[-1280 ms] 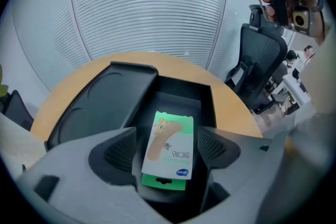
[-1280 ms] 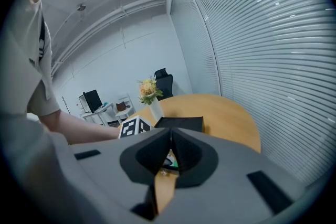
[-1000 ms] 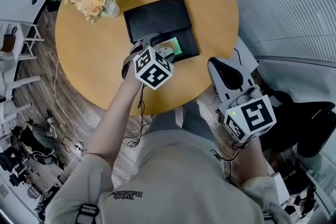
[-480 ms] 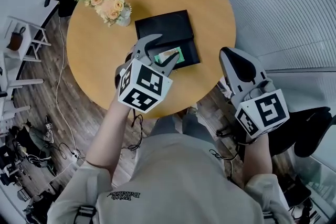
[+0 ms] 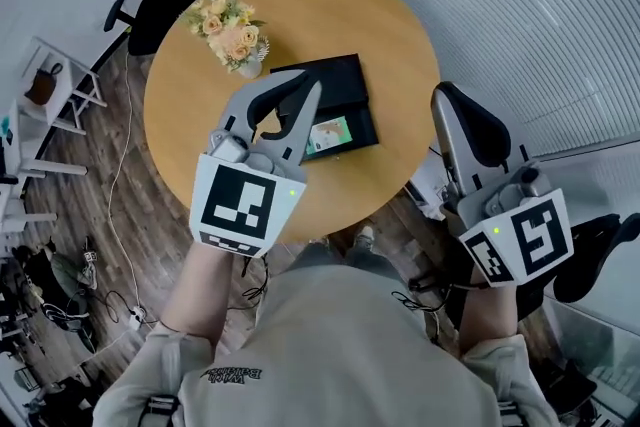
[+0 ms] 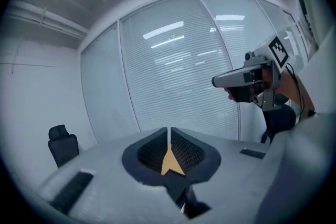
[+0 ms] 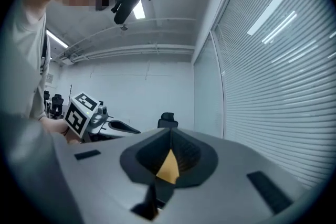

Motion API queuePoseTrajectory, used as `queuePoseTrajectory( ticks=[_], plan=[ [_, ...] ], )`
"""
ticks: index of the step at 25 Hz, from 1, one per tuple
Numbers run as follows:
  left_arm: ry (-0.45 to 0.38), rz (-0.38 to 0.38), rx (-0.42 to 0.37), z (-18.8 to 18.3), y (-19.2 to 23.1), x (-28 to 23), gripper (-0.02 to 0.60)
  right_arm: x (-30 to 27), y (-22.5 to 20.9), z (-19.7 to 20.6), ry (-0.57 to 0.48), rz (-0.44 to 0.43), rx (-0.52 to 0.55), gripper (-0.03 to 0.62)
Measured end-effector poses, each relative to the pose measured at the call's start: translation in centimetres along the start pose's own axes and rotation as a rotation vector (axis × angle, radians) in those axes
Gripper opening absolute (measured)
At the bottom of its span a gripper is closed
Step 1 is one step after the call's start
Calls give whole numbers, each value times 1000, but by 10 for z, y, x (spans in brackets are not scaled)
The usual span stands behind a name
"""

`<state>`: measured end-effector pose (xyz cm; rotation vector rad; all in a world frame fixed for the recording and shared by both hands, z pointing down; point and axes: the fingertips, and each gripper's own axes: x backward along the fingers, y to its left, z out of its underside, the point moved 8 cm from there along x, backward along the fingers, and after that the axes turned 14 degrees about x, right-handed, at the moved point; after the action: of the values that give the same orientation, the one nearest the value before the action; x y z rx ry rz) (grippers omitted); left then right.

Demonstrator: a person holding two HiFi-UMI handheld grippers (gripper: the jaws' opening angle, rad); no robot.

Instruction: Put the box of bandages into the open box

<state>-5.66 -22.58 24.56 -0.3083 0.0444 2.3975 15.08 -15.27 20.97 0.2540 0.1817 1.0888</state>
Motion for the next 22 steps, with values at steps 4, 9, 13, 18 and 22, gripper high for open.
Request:
queuePoseTrajectory(
  ticks=[4, 9, 13, 18, 22],
  plan=[
    [-133, -32, 26, -39, -8, 30, 29, 12, -2, -31, -78, 36, 37, 31],
    [-220, -61, 40, -61, -14, 60, 25, 25, 2, -54, -131, 51, 60, 31],
    [-250, -51, 44, -64, -20, 75, 25, 34, 7, -60, -133, 48, 62, 31],
    [-281, -65, 27, -54, -22, 83, 23, 40, 13, -54, -137, 17, 35, 31],
    [-263, -75, 1, -42, -24, 84, 24, 41, 18, -41, -122, -12, 8, 31]
  ],
)
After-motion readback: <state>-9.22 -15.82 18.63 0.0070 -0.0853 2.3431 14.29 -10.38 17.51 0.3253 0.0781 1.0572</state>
